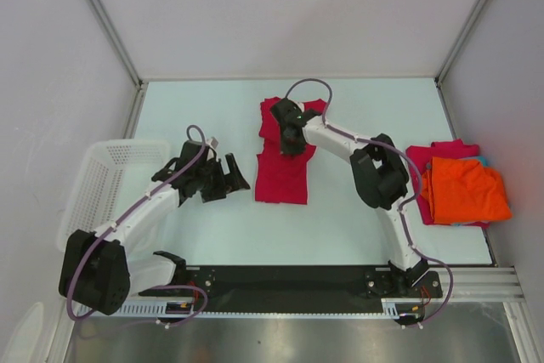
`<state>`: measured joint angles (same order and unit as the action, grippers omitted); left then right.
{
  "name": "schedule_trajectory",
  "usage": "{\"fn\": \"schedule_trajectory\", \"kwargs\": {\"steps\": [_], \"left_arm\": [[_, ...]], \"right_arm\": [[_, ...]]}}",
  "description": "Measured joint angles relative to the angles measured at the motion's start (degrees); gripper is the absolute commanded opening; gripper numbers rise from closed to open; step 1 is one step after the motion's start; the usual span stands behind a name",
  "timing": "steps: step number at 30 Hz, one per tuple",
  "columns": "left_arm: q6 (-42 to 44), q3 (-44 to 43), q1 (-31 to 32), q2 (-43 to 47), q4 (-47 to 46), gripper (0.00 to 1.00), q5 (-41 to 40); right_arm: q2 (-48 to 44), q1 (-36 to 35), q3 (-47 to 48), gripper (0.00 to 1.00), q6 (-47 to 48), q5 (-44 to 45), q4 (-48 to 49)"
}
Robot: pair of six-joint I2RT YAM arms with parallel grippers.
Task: Fold and stack the t-shirts
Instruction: Fold the folded rectangular tshirt in 1/3 of the way, then grab one side of the 2/3 rectangular tshirt with both arms
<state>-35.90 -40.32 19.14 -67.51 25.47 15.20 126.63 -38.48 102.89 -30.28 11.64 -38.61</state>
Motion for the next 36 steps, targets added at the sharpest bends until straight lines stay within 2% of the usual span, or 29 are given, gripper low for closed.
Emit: {"fn": "schedule_trajectory", "kwargs": {"steps": [4, 11, 19, 21, 27, 36], "left_arm": [[-0.02, 1.68, -0.02, -1.16, -1.33, 0.93, 0.66], [-0.04, 3.26, -0.04, -2.71, -3.39, 0.93, 1.97], [-0.61, 5.81, -0.04, -4.92, -8.20, 0.93, 3.72], [-0.70, 6.45, 0.02, -6.14, -9.46, 0.93, 3.91], [-2.10, 7.74, 1.20, -9.14, -14.95, 0.93, 4.98], [-3.91, 7.08, 5.16, -13.07, -22.34, 0.93, 5.38]], "right_arm": [[-1.44, 3.10, -1.95, 0.32, 1.01, 0.57, 0.07], [-10.19, 5.51, -7.39, 0.33, 2.47, 2.08, -0.52], [-22.12, 3.41, -22.18, 0.36, 1.66, 0.98, 0.48], [-22.86, 2.93, -25.24, 0.41, 0.96, 0.00, 0.57], [-23.80, 1.53, -33.51, 0.42, -2.27, -3.69, 1.84], [-25.00, -1.14, -34.25, 0.41, -4.26, -5.05, 2.80]]}}
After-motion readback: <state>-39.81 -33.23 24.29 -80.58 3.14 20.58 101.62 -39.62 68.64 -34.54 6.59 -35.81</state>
